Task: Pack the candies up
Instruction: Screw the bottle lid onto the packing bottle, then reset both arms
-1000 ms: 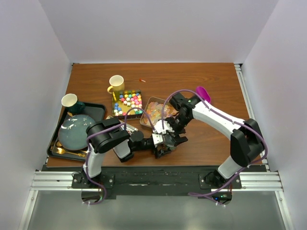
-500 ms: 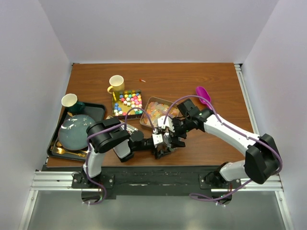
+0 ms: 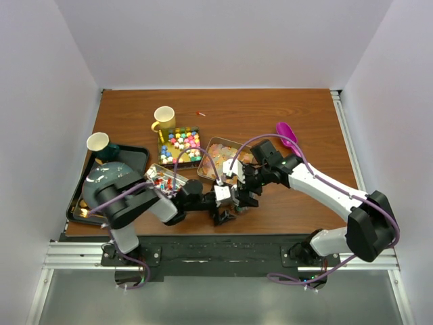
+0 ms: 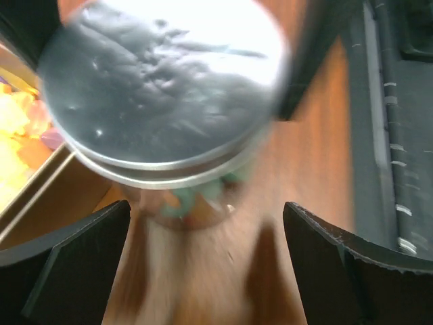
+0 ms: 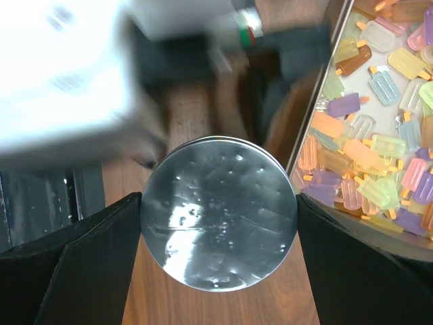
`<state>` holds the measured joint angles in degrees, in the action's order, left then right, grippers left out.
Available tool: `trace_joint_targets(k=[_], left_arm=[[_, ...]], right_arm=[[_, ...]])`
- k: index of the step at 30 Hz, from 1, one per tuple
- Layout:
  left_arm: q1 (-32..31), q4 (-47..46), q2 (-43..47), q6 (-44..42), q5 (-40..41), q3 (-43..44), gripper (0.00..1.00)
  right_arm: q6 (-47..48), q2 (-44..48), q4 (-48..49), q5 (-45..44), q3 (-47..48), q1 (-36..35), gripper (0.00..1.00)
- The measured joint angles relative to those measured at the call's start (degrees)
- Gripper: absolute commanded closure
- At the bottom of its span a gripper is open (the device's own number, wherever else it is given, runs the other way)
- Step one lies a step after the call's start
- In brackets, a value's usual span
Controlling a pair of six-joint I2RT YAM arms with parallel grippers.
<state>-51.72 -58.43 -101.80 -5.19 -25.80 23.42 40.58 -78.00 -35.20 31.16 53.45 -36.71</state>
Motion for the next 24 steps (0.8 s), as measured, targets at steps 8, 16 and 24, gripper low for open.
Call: trace_joint_targets(k=[8,16,24], left_arm=[[3.04,20.15,24.48,-1.92,-3.67,-2.47,0.00],[9.51,38.58,29.73,-0.92,-4.22,4.13,0.00],[16.63,50.36,26.69,-1.42,-1.70,20.74,0.00]], right_arm=[[-1.18,0.52,-3.43,-2.80,-0.02,0.28,0.01],[-8.00,6.64,-3.65,-3.54,3.43,0.35,0.01],[-31.69,9.20,6.73,-17.59,3.32,9.14,0.01]])
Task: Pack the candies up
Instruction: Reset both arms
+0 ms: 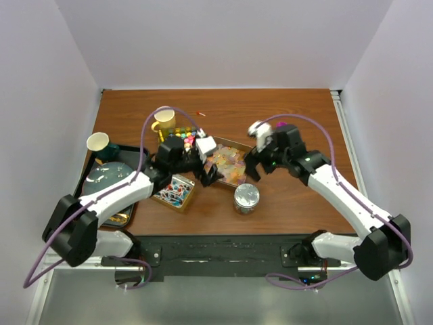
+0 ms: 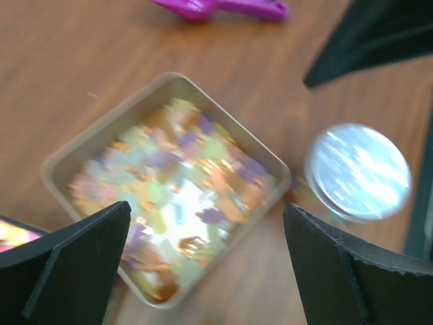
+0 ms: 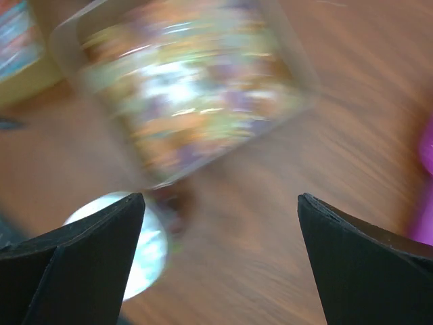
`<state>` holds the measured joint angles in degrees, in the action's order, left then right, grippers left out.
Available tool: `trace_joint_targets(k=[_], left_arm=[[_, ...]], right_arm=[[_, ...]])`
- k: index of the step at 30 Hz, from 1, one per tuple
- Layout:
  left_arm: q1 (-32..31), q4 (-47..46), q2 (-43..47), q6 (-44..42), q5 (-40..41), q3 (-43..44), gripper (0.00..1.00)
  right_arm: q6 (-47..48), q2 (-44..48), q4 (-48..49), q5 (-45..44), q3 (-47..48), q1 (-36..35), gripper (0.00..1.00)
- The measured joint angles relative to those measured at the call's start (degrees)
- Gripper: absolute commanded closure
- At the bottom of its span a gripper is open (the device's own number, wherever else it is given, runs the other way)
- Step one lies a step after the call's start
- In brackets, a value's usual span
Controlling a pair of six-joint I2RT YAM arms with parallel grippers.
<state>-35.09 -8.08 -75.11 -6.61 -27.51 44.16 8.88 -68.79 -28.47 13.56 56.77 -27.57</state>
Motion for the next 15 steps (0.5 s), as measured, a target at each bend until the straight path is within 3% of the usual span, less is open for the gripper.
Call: trace_joint_targets(k=[3,6,15], left_arm=[[1.88,0.98,-3.21,0.00,1.81,5.79,0.00],[2.75,3.43,-6.23,-0.72,3.74,10.47,0.00],[2.78,10.32,-12.74,-4.33,7.74,22.45,0.00]], right_arm=[[-6.58,1.92,3.93,-11.43,-1.95,5.29,0.01],[-8.35,6.75,5.60,-18.60,-5.29,6.01,0.01],[-9.38,15.43,0.37,-26.82,-7.61,5.55,0.01]])
